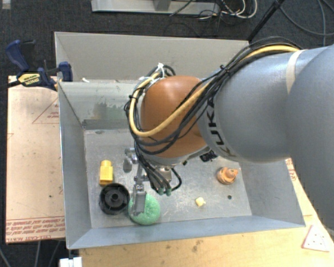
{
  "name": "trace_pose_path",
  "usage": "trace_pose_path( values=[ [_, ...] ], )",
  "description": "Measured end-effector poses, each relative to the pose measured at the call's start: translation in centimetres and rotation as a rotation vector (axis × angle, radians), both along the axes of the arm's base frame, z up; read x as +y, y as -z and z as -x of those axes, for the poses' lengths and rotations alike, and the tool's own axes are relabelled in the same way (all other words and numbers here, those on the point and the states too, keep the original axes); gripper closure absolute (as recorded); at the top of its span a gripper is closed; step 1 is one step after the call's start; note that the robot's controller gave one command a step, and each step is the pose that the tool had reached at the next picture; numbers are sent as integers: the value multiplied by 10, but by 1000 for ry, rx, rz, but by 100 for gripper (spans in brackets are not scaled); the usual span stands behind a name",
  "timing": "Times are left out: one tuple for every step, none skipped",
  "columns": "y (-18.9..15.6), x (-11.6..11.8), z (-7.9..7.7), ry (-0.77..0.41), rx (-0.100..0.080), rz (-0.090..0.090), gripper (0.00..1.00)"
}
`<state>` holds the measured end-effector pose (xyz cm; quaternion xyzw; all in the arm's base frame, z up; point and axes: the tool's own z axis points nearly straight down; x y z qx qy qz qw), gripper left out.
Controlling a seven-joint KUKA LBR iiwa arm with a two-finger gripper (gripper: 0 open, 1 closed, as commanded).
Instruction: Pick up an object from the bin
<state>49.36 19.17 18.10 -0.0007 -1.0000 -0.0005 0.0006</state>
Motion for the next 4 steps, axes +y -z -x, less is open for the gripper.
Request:
trace_pose_path(
  values=[
    [0, 0, 0, 0, 0, 0, 0],
    [36, 8, -8, -61, -8, -2, 0],
    [107, 35, -26, -75, -11, -3, 0],
    [107, 17, -7, 117, -11, -8, 100]
  ],
)
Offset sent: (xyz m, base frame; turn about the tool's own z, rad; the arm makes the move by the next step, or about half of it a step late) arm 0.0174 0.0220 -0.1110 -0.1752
